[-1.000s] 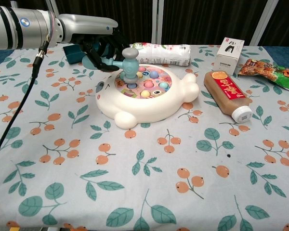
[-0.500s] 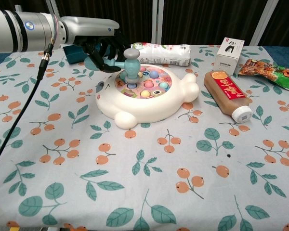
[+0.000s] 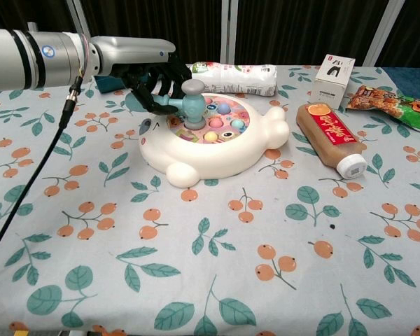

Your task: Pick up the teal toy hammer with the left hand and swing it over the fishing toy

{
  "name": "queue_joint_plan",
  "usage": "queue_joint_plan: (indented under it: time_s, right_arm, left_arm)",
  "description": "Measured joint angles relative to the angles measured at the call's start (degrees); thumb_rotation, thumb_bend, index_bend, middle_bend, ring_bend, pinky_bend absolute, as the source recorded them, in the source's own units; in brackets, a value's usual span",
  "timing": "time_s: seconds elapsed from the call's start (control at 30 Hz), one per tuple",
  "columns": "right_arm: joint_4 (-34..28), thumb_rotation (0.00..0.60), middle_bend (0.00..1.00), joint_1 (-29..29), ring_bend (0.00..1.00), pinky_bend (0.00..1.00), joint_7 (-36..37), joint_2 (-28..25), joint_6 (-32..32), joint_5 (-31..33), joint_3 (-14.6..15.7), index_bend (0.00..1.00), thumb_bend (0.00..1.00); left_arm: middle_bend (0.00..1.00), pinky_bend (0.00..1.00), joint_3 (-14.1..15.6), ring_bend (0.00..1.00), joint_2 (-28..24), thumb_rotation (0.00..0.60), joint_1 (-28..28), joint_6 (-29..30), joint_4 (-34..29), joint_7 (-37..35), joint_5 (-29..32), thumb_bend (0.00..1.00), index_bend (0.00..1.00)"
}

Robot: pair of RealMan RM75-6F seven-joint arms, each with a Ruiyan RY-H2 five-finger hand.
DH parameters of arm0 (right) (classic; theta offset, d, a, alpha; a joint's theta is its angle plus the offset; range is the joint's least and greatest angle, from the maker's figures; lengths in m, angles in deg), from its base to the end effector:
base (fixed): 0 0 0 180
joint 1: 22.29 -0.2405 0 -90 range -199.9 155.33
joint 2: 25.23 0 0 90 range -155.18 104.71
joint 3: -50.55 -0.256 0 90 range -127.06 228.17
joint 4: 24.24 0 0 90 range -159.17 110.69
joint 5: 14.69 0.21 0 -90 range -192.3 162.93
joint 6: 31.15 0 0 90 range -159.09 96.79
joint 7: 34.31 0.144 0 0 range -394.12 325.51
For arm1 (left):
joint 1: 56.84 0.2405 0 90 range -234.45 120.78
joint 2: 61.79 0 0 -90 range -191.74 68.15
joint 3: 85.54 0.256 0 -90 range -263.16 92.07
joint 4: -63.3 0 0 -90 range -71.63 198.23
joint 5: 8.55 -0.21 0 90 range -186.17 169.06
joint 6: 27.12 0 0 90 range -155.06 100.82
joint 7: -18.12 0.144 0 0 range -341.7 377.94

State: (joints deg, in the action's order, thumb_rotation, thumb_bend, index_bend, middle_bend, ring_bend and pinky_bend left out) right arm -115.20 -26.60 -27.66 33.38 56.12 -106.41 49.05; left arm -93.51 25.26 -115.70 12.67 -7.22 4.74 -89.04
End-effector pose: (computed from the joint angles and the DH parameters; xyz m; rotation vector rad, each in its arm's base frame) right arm -0.3105 -0.1732 0.1879 1.4576 -0.8583 0.9537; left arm -0.0900 0.4028 -0.0215 -2.1927 -0.9610 -1.0092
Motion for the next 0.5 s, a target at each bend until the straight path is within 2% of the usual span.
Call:
queue_joint_plan:
  time_s: [0.33, 0.5]
  right_arm:
    - [0.0, 0.600, 0.17, 0.2, 0.00, 0.00, 0.0, 0.1, 0.4, -0.2, -0.1, 0.07, 0.12]
    - [0.1, 0.600, 0.17, 0.1, 0.00, 0.00, 0.0, 0.2, 0.1, -0.1, -0.1, 0.07, 0.12]
  left_arm:
    - [0.62, 0.69, -0.7, 0.52, -2.3, 0.600, 0.6, 1.2, -2.4, -1.3, 0.4, 0.58, 0.64]
    - [0.62, 0.69, -0.2, 0.52, -1.6, 0.600, 0.6, 0.4, -1.6, -1.1, 0.9, 0.58, 0.64]
